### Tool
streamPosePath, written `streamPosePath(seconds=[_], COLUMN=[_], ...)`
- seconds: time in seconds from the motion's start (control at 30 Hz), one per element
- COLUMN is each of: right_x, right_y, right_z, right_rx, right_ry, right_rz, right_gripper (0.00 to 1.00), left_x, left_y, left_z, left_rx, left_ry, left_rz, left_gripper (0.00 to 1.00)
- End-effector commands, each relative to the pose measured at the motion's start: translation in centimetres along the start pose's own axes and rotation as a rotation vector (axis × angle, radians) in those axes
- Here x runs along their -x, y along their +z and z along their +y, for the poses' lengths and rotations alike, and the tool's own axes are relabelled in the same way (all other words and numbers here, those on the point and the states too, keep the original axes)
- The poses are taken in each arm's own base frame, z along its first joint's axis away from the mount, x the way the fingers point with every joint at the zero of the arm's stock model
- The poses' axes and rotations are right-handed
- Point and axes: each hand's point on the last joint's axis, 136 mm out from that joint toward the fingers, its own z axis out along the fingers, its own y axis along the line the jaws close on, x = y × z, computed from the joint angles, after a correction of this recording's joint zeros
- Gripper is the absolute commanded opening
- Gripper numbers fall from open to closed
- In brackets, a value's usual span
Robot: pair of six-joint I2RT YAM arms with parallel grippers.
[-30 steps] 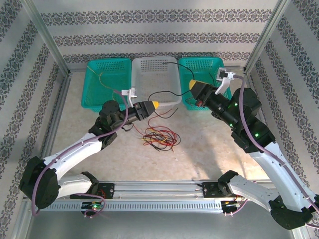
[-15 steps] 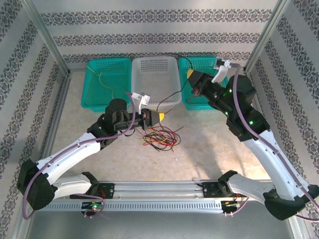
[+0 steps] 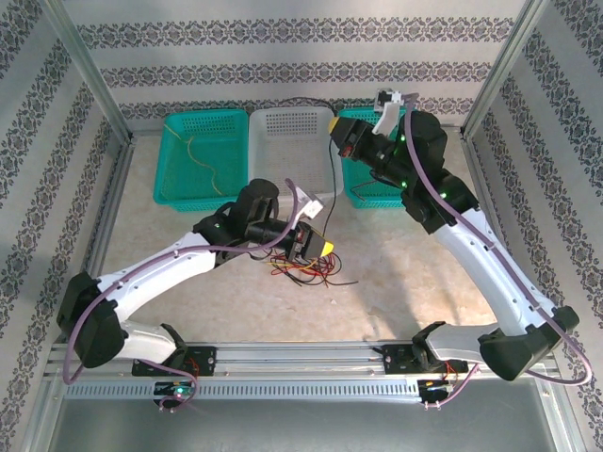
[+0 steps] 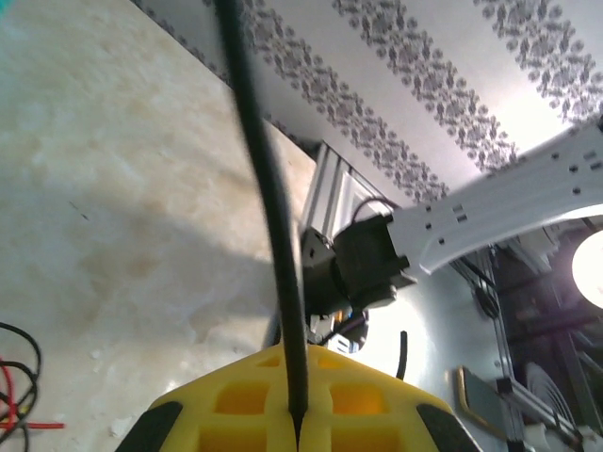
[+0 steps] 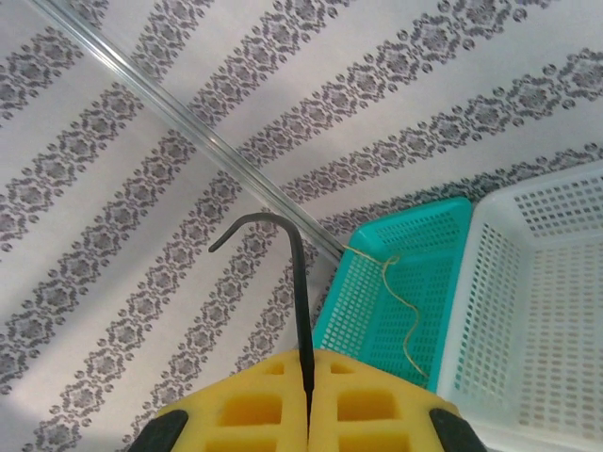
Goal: Untangle the cables
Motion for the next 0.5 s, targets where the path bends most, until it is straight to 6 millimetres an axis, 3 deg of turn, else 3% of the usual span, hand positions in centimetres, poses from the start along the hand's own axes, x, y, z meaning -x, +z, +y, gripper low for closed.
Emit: streamPosePath(seconds=[0.0,0.17,0.27,0.33,0.47], right_x=[2.7,3.6,3.9,4.1,4.9], right_y=[-0.5,0.6,1.5,2.1,2.1], right_z=[2.7,2.2,1.5,0.9,-0.7], right_rx=[0.094,0.094,0.079,0.065,0.009], right_ry=[0.008,0.025,0.031,0.038,0.048], right_rz=[-0.052,-0.056,-0.04,-0.025,-0.028], right_gripper=[0.0,0.0,0.0,0.1,0.44], left_x=[-1.3,-0.7,0.5,1.8,5.9], left_y=[0.8,0.3,-0.4,-1.2,-4.5], left_z=[-1.8,-0.9,0.9,2.3,6.1], left_rx=[-0.077,-0.012,0.099,0.183,0.384], left_ry=[0.026,0.064,0.077,0.082,0.022], left_rz=[0.076,0.029,-0.015,-0.056,-0.214], left_gripper=[0.0,0.0,0.0,0.0,0.0])
